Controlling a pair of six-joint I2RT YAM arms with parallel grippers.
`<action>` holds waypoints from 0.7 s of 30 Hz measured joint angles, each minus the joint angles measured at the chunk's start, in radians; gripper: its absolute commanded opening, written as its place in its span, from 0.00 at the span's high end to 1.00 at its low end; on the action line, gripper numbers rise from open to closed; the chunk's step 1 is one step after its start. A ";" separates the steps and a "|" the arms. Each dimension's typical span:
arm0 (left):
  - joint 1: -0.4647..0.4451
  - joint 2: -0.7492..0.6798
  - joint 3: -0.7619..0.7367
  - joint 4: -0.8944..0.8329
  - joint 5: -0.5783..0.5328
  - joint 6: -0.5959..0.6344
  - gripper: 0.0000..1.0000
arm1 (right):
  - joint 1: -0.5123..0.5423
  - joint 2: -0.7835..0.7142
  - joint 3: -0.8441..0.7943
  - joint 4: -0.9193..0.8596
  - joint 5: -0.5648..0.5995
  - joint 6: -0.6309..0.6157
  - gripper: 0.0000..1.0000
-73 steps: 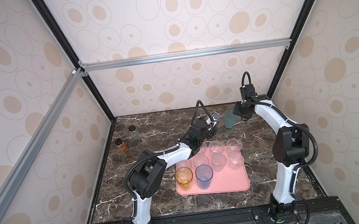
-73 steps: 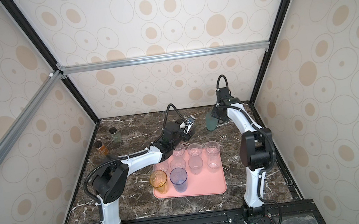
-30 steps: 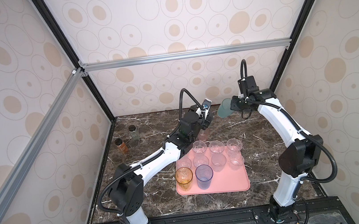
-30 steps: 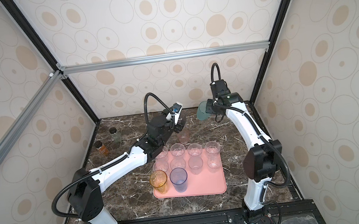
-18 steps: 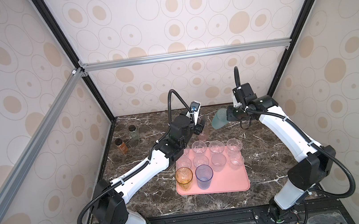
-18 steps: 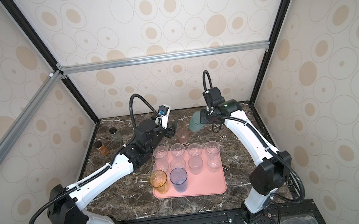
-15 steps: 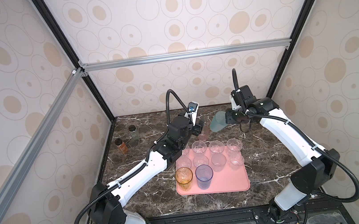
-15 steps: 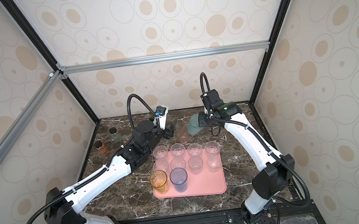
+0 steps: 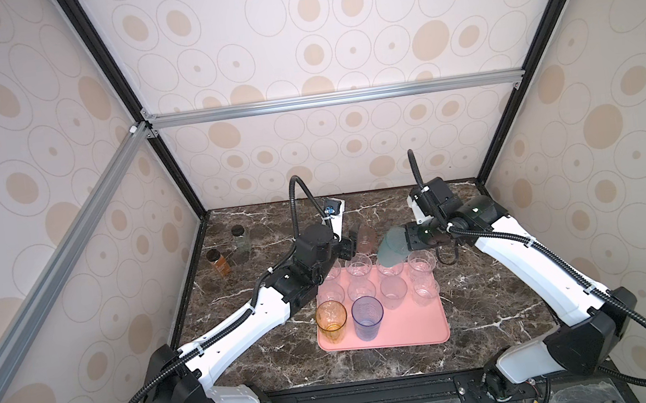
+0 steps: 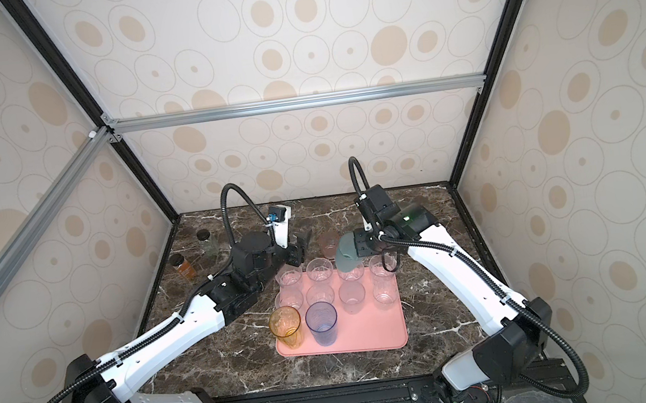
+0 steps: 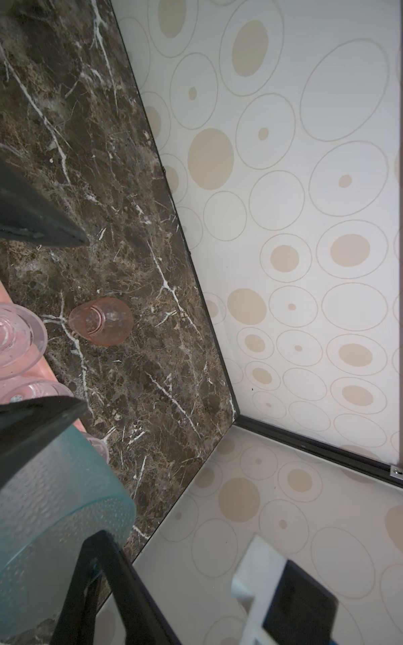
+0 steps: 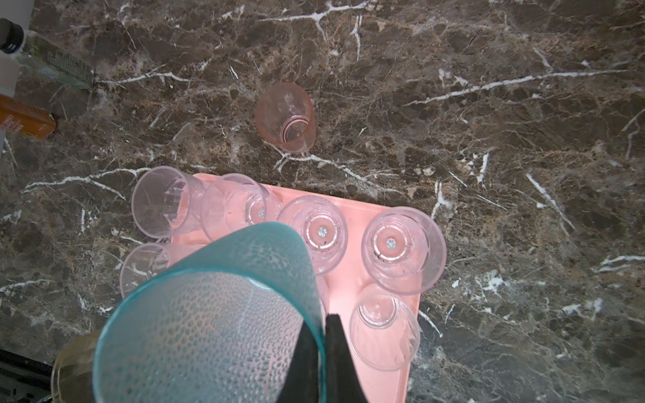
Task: Place the glasses into the tray
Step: 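Carry the teal glass over the tray beside the blue glass with the right gripper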
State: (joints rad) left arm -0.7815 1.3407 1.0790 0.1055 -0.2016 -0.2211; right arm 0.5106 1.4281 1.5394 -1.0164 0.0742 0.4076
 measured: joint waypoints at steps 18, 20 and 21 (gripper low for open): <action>-0.045 0.019 -0.010 -0.035 0.115 -0.101 0.34 | 0.045 -0.128 -0.035 -0.174 0.060 0.003 1.00; -0.050 0.019 -0.012 -0.036 0.119 -0.103 0.34 | 0.062 -0.148 -0.055 -0.197 0.073 0.014 1.00; -0.051 0.019 -0.013 -0.037 0.120 -0.104 0.34 | 0.072 -0.157 -0.067 -0.207 0.080 0.020 1.00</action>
State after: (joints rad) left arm -0.8326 1.3598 1.0657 0.0685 -0.0818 -0.3248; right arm 0.5823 1.2709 1.4723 -1.2236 0.1543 0.4274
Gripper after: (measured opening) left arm 0.662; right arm 0.051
